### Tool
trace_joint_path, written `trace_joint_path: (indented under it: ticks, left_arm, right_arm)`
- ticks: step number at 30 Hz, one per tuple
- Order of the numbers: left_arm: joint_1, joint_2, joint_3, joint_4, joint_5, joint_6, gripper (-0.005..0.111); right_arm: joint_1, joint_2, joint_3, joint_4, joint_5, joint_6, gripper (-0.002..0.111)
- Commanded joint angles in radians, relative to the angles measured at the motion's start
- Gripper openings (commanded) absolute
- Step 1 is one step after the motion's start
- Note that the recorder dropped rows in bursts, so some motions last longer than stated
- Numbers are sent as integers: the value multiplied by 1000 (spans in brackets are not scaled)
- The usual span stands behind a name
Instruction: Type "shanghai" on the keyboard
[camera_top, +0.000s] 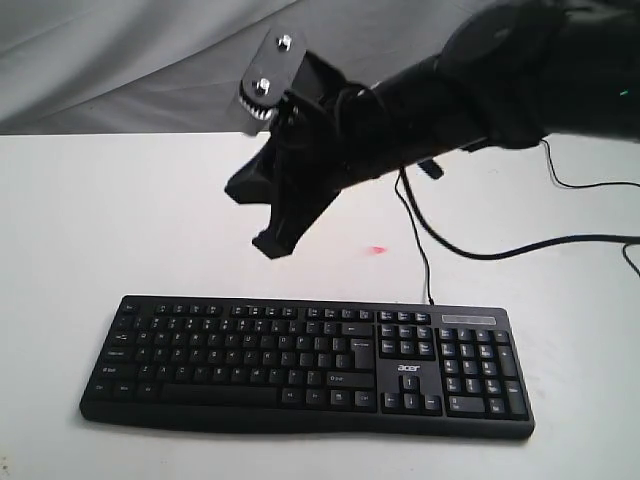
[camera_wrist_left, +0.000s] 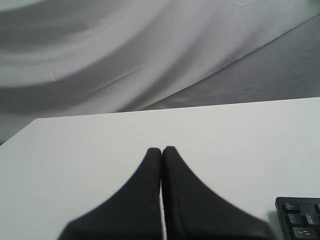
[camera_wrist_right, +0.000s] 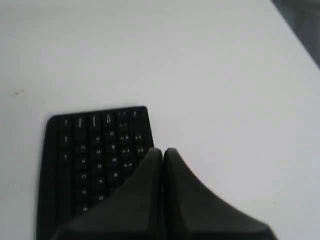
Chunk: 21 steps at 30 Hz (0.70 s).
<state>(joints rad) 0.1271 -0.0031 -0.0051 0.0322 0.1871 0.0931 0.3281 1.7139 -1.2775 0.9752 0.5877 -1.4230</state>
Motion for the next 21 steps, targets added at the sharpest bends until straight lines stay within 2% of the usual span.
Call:
trace_joint_path:
  ticks: [1,7,18,21]
  left_arm:
    - [-4,3,5,-1,-4,-3,1]
    - [-4,3,5,-1,-4,-3,1]
    - [-4,3,5,-1,-4,-3,1]
    - [-4,3,5,-1,-4,-3,1]
  right_arm:
    - [0,-114,1,-6,20,130,0]
    - [0,-195,1,-48,163,176,0]
    - [0,-207,1,-52,149,174,0]
    - [-2,-225,-16,-116,66,170,0]
